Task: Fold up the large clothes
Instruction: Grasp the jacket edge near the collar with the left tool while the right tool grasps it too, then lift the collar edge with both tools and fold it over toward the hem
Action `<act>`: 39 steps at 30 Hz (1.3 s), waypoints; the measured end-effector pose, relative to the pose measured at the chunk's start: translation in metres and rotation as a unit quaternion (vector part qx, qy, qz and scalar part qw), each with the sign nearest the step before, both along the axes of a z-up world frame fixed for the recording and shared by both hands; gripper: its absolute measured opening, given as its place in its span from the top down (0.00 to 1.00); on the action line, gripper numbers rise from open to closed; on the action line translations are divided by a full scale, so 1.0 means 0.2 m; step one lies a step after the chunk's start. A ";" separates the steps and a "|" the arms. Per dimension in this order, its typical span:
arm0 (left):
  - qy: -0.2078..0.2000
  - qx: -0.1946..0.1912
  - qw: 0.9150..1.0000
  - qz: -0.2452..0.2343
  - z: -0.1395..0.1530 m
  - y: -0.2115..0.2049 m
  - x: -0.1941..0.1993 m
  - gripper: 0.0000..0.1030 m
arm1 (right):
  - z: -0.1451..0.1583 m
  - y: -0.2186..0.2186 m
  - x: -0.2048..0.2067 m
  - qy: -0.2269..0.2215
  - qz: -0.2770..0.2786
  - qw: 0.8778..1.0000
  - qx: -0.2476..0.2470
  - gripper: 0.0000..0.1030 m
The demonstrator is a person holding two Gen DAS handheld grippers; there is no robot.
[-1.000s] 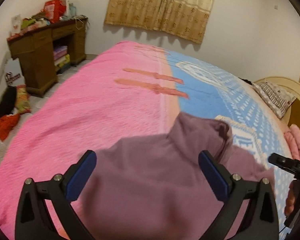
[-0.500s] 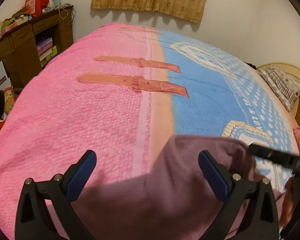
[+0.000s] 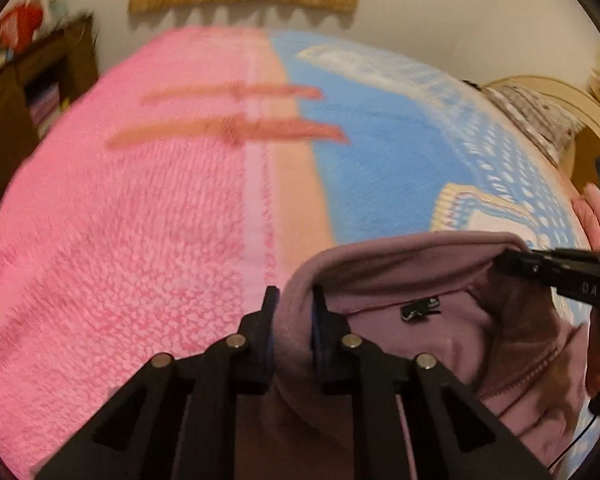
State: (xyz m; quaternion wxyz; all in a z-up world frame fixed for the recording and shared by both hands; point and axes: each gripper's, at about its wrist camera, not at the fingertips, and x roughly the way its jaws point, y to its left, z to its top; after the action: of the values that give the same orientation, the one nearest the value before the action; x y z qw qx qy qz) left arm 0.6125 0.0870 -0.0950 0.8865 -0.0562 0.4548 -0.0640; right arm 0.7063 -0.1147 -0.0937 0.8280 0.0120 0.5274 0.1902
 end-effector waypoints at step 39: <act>-0.152 0.135 0.962 -0.182 0.02 -0.20 -1.12 0.82 | -0.08 -0.23 -1.32 -0.136 0.024 0.987 -0.082 0.94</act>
State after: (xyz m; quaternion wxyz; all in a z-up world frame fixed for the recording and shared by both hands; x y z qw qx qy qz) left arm 0.3891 0.0469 -0.0907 0.9179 0.1588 0.3213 -0.1703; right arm 0.4430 -0.1608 -0.1107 0.8855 -0.0948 0.4236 0.1659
